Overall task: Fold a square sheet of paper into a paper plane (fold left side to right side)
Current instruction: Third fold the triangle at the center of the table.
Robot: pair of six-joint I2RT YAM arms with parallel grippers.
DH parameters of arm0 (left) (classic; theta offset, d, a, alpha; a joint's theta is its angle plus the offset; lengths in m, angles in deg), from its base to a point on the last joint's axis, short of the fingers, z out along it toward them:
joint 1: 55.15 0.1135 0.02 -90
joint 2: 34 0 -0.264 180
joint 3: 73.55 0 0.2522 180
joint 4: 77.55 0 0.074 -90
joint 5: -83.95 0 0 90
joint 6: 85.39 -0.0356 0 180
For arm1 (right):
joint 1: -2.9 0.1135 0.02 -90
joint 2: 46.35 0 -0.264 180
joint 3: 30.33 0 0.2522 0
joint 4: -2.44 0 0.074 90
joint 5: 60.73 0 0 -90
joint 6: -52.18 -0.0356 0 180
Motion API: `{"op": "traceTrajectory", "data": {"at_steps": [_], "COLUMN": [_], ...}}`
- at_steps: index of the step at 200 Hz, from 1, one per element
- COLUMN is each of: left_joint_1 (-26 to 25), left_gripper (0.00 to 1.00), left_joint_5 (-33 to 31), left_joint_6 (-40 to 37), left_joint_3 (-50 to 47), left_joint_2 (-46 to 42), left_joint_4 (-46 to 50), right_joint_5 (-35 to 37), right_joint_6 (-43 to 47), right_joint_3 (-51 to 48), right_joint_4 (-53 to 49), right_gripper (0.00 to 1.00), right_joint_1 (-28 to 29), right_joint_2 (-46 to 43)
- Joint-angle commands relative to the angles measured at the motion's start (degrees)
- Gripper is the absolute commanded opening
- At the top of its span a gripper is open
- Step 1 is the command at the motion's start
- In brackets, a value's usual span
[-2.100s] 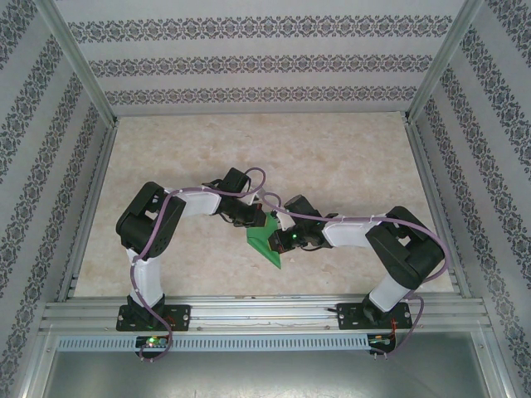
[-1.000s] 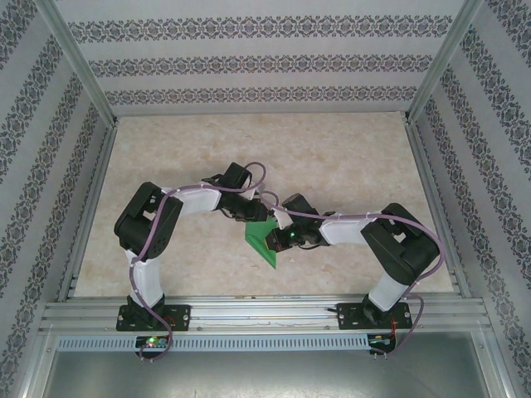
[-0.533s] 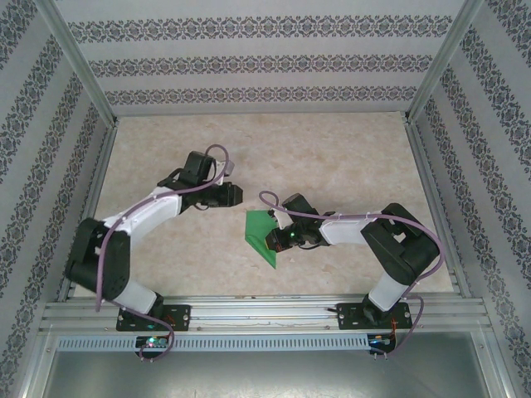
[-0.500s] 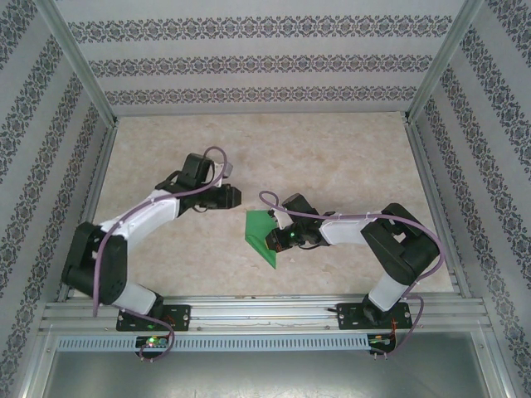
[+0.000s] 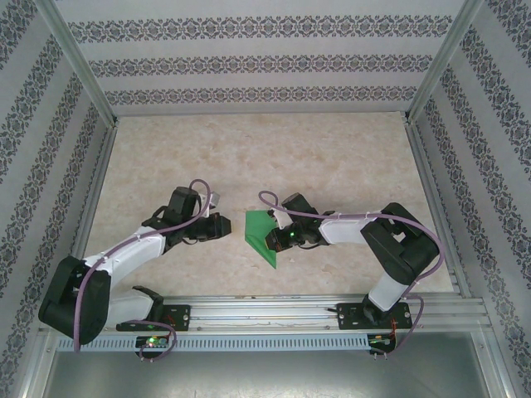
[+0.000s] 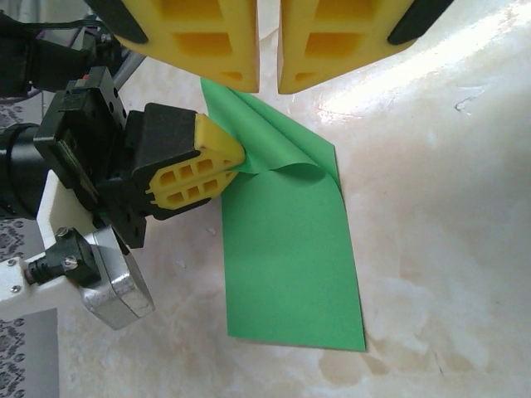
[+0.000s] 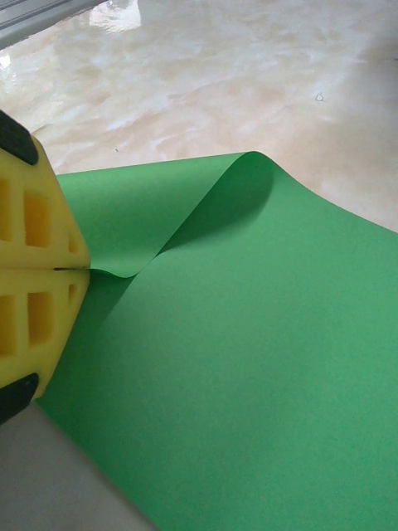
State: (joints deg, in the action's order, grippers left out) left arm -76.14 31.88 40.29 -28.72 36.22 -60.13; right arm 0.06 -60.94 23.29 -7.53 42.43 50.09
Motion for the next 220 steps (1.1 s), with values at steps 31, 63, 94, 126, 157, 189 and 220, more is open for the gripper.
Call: {"op": "traceTrajectory", "data": {"at_steps": [31, 63, 94, 126, 157, 189, 220], "left_joint_1": [-1.27, -3.02, -6.41, -10.67, -12.81, -14.83, -15.83], "left_gripper": [0.12, 0.11, 0.10, 0.10, 0.10, 0.10, 0.10], "left_joint_5": [1.82, 1.52, 2.23, 1.19, 0.24, -0.11, -1.35], "left_joint_6": [5.80, 7.58, 10.26, 11.22, 12.72, 13.06, 13.00], "left_joint_3": [-1.15, -1.26, -0.50, 1.71, 1.82, 3.05, 3.30], "left_joint_2": [0.40, 2.76, 8.35, 14.03, 17.35, 20.66, 22.50], "left_joint_4": [-8.79, -12.52, -18.89, -21.90, -25.16, -25.37, -24.39], "right_joint_5": [3.28, 3.38, 3.61, 3.73, 3.84, 3.90, 4.08], "right_joint_6": [1.19, 1.28, 1.32, 1.35, 1.69, 1.89, 1.99], "right_joint_3": [-0.63, -0.77, -0.57, -0.42, -0.22, -0.13, -0.22], "right_joint_4": [-6.10, -6.35, -6.73, -6.87, -7.39, -7.64, -7.84], "right_gripper": [0.00, 0.00, 0.00, 0.00, 0.00, 0.00, 0.00], "right_joint_1": [0.73, 0.73, 0.73, 0.77, 0.82, 0.84, 0.90], "right_joint_2": [2.51, 2.50, 2.67, 2.87, 3.05, 3.22, 3.23]}}
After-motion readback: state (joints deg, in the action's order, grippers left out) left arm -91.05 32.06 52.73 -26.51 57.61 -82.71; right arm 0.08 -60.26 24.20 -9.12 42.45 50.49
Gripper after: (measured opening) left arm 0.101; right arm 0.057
